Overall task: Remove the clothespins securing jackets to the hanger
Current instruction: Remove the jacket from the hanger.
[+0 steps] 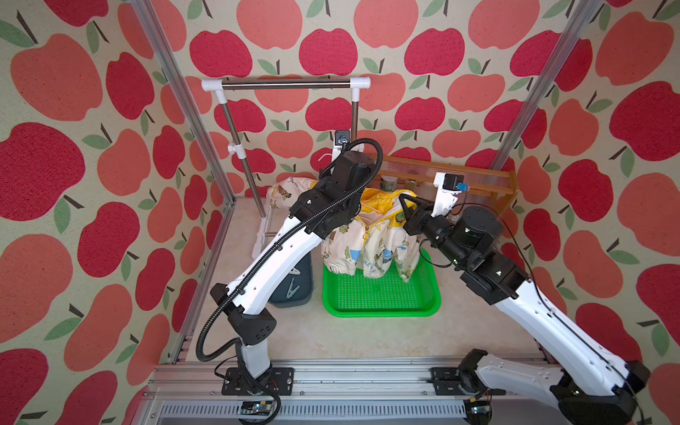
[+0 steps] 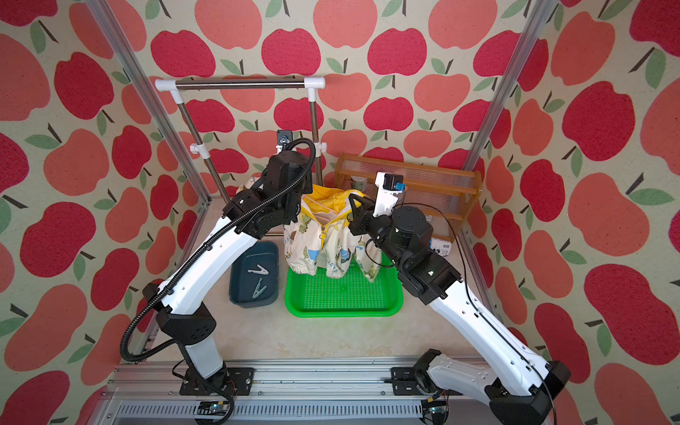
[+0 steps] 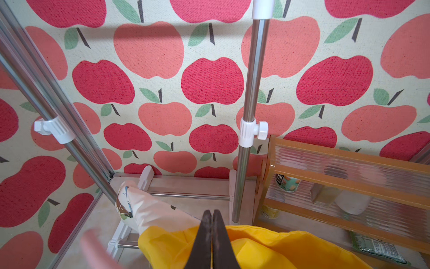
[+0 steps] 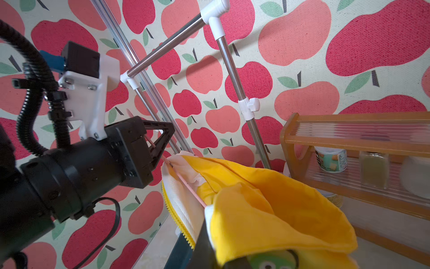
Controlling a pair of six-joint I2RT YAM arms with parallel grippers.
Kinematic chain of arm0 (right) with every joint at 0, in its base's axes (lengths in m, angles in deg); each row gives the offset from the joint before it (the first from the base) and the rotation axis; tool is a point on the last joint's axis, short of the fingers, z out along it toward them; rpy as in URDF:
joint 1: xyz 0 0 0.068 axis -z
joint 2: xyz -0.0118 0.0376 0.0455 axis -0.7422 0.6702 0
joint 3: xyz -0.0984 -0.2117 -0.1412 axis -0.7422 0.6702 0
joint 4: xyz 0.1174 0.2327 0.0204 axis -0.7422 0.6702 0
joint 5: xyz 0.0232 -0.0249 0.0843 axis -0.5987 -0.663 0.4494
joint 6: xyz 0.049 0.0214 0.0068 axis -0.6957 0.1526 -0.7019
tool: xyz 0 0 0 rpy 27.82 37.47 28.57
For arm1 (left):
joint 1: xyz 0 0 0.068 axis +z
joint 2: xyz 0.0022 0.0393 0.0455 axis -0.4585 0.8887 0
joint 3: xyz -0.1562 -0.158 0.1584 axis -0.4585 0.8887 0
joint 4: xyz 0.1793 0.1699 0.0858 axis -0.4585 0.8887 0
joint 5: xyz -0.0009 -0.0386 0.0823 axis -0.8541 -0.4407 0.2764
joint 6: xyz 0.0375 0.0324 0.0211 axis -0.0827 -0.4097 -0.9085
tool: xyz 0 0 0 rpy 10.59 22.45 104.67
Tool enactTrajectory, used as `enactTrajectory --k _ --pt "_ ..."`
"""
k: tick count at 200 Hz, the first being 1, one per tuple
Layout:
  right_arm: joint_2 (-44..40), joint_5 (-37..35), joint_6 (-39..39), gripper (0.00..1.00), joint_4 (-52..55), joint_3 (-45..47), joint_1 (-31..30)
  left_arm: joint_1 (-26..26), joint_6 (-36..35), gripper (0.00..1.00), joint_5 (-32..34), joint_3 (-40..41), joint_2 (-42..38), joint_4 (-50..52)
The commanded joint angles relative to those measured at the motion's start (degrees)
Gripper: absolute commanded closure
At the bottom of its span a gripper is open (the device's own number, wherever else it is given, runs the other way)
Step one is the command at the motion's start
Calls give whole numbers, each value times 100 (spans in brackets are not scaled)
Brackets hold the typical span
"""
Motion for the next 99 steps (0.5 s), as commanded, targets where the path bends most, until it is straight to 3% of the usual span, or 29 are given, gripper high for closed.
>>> enactTrajectory --k 1,31,60,99 --pt "-333 -145 -291 100 -510 202 -40 -166 -562 100 208 -71 -369 -607" --pt "-581 -725 -282 100 -223 770 -14 -457 -708 100 269 -99 -419 -614" --pt "-751 -924 -466 100 49 1292 97 -932 -1590 100 668 -160 -182 -953" --pt "-1008 -995 -651 100 163 2343 127 -1262 -2173 100 1013 -232 241 -1258"
